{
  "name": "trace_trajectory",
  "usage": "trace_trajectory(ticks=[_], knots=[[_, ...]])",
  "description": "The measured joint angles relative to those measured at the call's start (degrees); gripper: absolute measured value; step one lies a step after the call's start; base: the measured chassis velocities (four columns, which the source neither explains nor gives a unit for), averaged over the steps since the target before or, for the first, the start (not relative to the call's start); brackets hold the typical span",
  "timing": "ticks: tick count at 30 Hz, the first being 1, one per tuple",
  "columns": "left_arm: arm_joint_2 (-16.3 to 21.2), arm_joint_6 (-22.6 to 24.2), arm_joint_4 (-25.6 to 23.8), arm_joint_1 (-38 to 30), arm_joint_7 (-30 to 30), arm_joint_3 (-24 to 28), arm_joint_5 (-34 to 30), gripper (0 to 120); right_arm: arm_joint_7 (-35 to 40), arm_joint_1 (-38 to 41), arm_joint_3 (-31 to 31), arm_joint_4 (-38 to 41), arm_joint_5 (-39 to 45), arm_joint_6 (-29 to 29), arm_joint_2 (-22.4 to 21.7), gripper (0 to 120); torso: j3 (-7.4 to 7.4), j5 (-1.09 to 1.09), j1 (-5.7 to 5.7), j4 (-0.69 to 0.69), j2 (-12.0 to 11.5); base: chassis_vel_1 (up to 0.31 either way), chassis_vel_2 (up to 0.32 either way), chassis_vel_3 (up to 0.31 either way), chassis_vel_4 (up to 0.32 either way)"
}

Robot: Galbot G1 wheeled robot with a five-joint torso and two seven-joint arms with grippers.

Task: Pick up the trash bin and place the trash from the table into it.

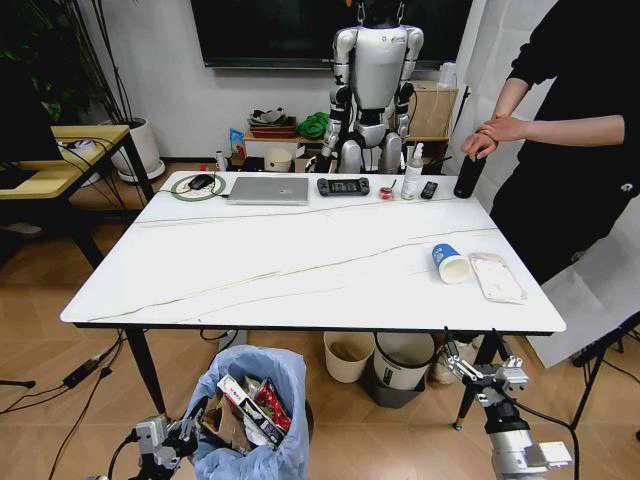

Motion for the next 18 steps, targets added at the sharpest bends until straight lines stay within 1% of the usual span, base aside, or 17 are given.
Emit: trace_trajectory(ticks=[4,8,11,13,14,18], knots=[[-0.20,0.00,-0.01,-0.02,0.01,0.20,0.19,0,-0.02,0.08,0.10,-0.03,0.29,-0.09,-0.47,100,0.00,0.00,0.00,-0.01,0.00,-0.105,-0.099,0.074,0.090],[-0.18,0.01,-0.08,-0.01,0.02,0.17,0.20,0,-0.03,0.37,0.00,-0.26,0.79,-0.53,-1.98,100,0.00,0.01,0.00,0.00,0.00,-0.070,-0.082,0.081,0.087],[-0.14,0.01,-0.10,0.02,0.04,0.00,0.20,0,-0.04,0.79,-0.06,-0.66,1.89,-1.11,-3.93,100,0.00,0.01,0.00,0.00,0.00,-0.078,-0.071,0.079,0.074],[-0.26,0.03,-0.10,0.04,0.05,-0.26,0.16,0,-0.04,1.59,-0.32,-1.40,3.17,-1.73,-6.34,100,0.00,0.01,0.00,0.00,0.00,-0.092,-0.083,0.069,0.070],[-0.26,0.03,-0.10,0.04,0.05,-0.26,0.16,0,-0.04,1.59,-0.32,-1.40,3.17,-1.73,-6.34,100,0.00,0.01,0.00,0.00,0.00,-0.092,-0.083,0.079,0.060],[-1.20,0.25,-0.79,0.13,0.00,-0.54,0.06,0,0.12,3.90,-1.24,-3.53,7.04,-3.05,-10.66,100,0.00,0.02,0.01,0.01,0.00,-0.083,-0.071,0.087,0.072]])
